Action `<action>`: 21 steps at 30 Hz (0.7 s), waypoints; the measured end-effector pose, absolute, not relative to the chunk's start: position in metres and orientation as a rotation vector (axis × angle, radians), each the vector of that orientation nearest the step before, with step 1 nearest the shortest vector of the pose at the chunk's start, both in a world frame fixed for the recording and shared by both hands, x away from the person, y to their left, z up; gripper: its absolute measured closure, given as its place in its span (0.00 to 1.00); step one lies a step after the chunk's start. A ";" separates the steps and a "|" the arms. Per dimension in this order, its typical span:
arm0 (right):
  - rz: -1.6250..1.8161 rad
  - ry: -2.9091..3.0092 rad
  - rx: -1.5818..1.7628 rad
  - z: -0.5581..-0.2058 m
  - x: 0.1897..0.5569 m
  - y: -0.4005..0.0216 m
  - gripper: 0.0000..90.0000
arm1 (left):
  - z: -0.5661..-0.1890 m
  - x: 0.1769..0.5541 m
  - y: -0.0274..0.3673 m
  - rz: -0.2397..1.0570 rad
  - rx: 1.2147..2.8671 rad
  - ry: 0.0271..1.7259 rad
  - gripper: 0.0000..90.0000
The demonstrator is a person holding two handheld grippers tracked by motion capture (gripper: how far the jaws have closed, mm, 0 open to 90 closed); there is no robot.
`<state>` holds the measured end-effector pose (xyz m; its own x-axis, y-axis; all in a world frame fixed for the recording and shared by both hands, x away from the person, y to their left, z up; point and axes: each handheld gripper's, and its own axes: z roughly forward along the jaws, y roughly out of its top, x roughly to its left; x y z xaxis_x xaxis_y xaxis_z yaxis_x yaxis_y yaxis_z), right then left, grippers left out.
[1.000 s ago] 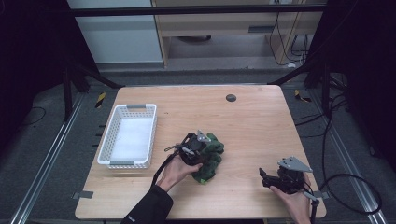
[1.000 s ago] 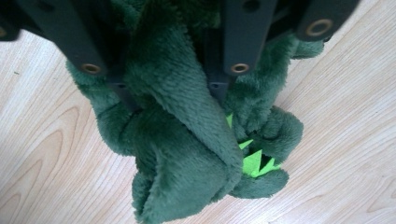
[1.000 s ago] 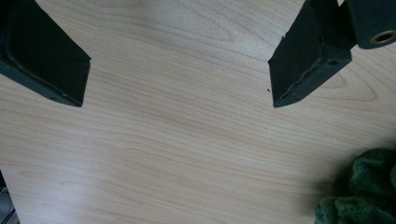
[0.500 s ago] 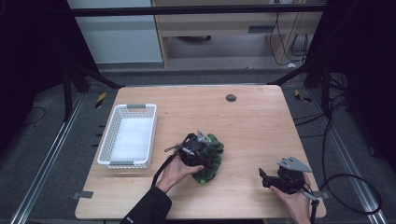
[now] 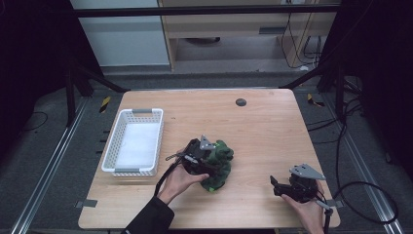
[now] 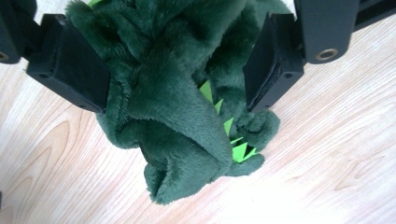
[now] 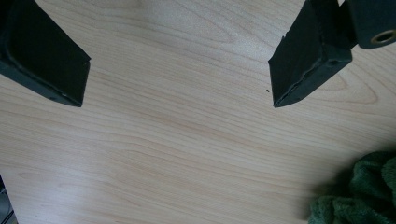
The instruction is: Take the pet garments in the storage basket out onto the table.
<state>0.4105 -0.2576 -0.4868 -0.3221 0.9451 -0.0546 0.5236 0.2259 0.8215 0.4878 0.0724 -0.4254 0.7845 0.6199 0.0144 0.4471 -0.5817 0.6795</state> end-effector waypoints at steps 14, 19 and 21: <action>0.975 1.937 1.352 -0.487 0.411 -0.258 0.05 | -0.421 0.471 0.107 0.356 2.203 0.807 0.22; 0.981 1.937 1.357 -0.487 0.410 -0.258 0.05 | -0.418 0.465 0.123 0.379 2.139 0.830 0.22; 0.979 1.939 1.355 -0.487 0.410 -0.258 0.05 | -0.418 0.462 0.131 0.392 2.119 0.845 0.22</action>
<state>0.4102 -0.2576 -0.4872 -0.3215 0.9459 -0.0446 0.5255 0.2174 0.8226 0.4616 0.1305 -0.4185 0.7283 0.6852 -0.0086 0.4362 -0.4538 0.7771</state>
